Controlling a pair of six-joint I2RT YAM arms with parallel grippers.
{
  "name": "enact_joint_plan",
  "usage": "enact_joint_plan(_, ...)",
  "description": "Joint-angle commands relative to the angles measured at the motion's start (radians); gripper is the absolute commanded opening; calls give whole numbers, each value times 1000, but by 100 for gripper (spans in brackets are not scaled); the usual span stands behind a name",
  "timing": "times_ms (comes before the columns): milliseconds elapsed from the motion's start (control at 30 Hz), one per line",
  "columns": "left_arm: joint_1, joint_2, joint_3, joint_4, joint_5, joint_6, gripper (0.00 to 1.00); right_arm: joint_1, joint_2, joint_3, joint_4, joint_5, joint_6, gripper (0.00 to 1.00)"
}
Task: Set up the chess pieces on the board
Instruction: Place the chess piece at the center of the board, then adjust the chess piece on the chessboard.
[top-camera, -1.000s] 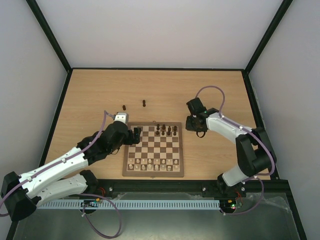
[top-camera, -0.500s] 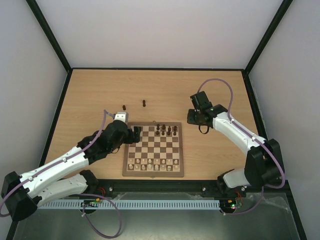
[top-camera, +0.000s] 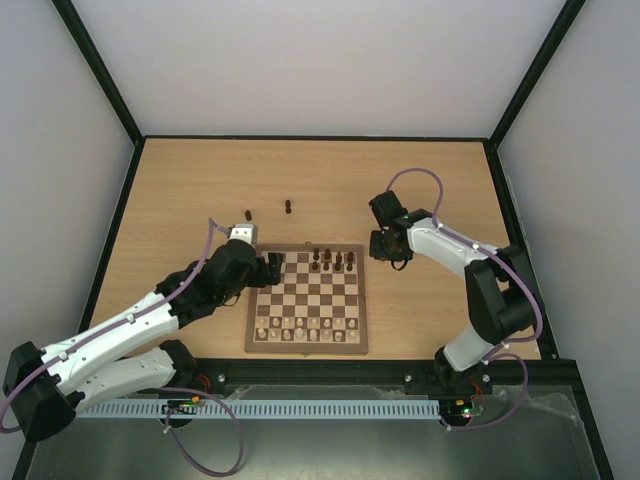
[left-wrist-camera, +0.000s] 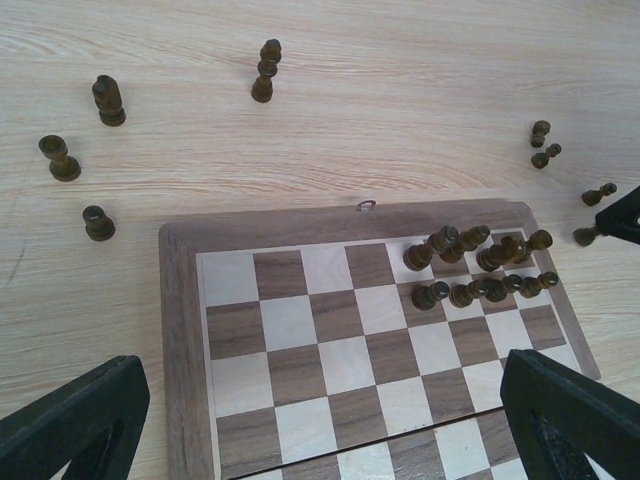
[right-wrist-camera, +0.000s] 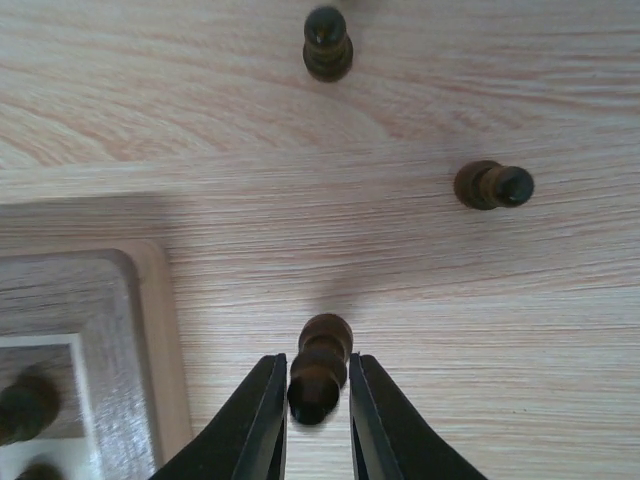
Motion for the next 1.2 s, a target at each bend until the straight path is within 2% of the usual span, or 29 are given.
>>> enact_joint_plan(0, 12, 36, 4, 14, 27, 18, 99, 5, 54, -14, 3, 8, -10, 20)
enact_joint_plan(167, 46, 156, 36, 39, 128, 32, 99, 4, 84, -19, 22, -3, -12, 26)
enact_joint_plan(400, 33, 223, 72, 82, 147, 5, 100, 4, 65, -22, 22, -10, -22, 35)
enact_joint_plan(500, 26, 287, 123, 103, 140, 18, 99, 4, 46, -23, 17, -4, -28, 42)
enact_joint_plan(667, 26, 456, 256, 121, 137, 63, 99, 4, 13, -31, 19, -6, -26, 59)
enact_joint_plan(800, 27, 578, 344, 126, 158, 78, 99, 4, -23, -50, 24, -3, -20, 66)
enact_joint_plan(933, 24, 676, 384, 142, 189, 81, 92, 4, -38, -63, 32, -10, -18, 67)
enact_joint_plan(1067, 24, 747, 408, 150, 200, 83, 77, 4, -39, -69, 40, -19, -20, 67)
enact_joint_plan(1167, 23, 779, 414, 156, 207, 84, 69, 4, -39, -68, 45, -25, -21, 67)
